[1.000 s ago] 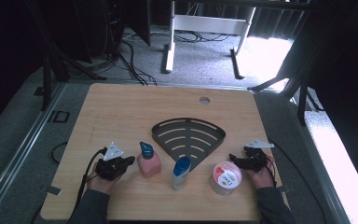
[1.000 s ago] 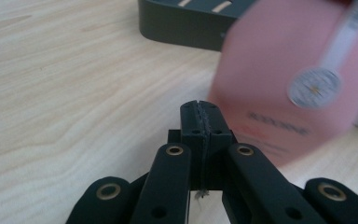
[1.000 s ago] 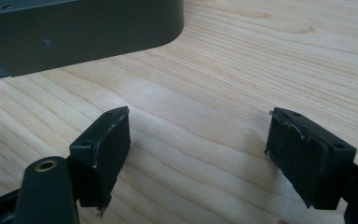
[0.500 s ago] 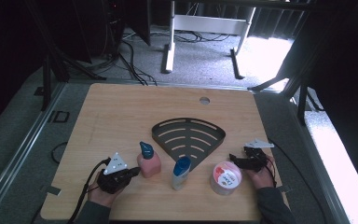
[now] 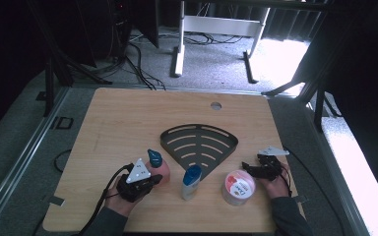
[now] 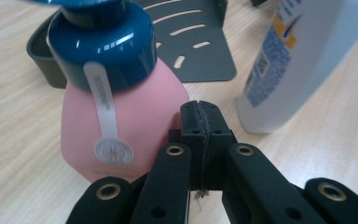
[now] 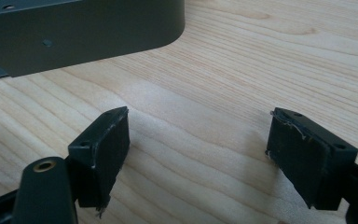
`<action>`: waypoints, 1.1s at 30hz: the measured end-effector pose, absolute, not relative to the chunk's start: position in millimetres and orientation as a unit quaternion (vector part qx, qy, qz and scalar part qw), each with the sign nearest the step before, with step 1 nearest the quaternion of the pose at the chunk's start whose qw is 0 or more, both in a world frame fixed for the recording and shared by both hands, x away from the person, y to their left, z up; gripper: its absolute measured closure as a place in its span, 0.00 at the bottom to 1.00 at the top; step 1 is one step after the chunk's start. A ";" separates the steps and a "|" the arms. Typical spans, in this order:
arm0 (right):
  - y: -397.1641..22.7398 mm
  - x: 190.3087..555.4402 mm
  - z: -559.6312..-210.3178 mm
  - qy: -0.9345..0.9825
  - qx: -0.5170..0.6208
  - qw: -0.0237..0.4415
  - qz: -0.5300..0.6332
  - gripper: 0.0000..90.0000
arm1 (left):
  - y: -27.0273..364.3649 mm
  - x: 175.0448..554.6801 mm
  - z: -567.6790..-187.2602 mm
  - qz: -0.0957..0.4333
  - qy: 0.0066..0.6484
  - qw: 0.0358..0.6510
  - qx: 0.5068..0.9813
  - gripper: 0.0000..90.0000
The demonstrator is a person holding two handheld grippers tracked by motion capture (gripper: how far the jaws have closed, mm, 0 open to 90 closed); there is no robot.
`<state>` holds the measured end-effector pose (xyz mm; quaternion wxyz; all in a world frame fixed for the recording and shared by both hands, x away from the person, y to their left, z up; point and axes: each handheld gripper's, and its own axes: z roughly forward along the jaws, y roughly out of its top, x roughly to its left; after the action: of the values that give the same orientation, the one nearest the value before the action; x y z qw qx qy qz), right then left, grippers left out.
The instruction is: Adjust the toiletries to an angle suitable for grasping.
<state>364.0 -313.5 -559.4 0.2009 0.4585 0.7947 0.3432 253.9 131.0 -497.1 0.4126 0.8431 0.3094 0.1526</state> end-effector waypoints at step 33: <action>-313.5 364.2 -559.3 0.795 0.458 0.200 0.343 0.23 | 128.2 286.2 -500.0 0.192 0.314 0.387 0.846 0.99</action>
<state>364.2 -313.5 -559.3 0.2005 0.4582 0.7951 0.3431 286.2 128.2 -500.0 0.3866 0.8458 0.3135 0.1919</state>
